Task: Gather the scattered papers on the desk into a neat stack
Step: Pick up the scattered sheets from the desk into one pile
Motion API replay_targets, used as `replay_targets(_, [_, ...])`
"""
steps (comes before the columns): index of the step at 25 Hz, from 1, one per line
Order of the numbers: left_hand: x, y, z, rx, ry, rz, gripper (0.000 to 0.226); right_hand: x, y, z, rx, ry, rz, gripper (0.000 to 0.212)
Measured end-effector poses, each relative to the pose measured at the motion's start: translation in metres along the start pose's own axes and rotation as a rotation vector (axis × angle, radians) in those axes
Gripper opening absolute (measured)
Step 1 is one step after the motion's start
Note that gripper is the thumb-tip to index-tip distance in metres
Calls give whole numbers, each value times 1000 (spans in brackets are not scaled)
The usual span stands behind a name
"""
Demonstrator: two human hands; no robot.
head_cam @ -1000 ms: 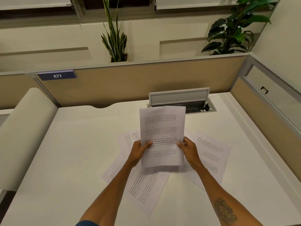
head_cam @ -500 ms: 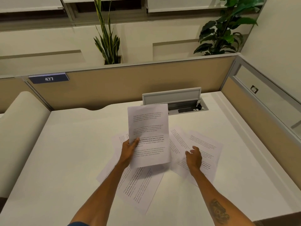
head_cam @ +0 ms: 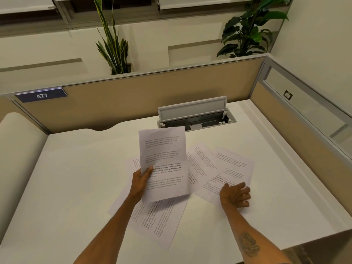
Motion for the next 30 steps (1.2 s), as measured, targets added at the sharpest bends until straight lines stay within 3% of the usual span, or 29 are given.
replay_targets(5, [0, 9, 0, -14, -12, -34, 17, -6, 1, 9, -31, 12, 32, 72])
replay_targets(8, [0, 15, -3, -15, -17, -51, 18, -12, -5, 7, -95, 60, -31, 72])
replay_targets(12, [4, 30, -4, -28, -18, -73, 19, -37, -21, 19, -338, 112, -143, 52])
replay_targets(16, [9, 50, -6, -51, -23, -97, 32, -59, -42, 46, -503, 43, -194, 34])
replay_targets(23, [21, 90, 2, -84, 17, -104, 33, -84, -84, 87, -880, 41, -200, 36])
replay_targets(26, [27, 108, 7, -75, 13, -112, 32, -87, -97, 84, -1028, 10, -298, 39])
replay_targets(30, [34, 137, 14, -46, -17, -152, 35, -79, -99, 63, -1032, -103, -483, 41])
Point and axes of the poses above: each hand's wrist, its own x-axis away from the middle knuckle, its own y-axis out of the palm, z = x × y, the point moved 3 cm from there along -x, towards the middle knuckle, and after that the axes turned 3 degrees about x, right-handed, at the moved point
